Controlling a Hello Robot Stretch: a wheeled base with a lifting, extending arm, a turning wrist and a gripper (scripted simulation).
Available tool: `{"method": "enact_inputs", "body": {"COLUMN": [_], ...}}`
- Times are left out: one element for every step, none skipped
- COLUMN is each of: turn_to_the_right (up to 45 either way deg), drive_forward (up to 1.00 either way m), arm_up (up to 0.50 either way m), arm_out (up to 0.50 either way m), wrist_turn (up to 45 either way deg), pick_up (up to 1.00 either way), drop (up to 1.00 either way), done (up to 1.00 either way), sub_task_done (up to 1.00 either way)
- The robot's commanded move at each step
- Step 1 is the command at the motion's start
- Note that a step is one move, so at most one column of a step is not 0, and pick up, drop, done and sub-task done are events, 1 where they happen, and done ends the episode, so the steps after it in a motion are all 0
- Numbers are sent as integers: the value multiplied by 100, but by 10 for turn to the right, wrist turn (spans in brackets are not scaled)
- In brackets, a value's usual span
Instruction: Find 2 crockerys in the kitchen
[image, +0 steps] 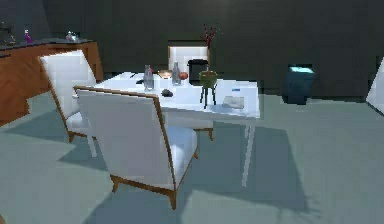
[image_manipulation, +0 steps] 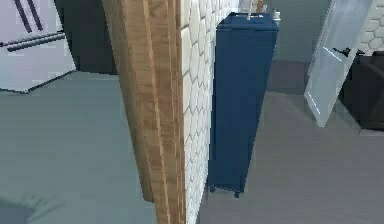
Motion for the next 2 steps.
{"method": "enact_inputs", "body": {"turn_to_the_right": [120,0], "drive_forward": [0,30], "arm_up": [0,0], "arm_out": [0,0], "wrist_turn": [0,0], "pick_up": [0,0], "drop": [0,0], "done": [0,0], "sub_task_done": [0,0]}}
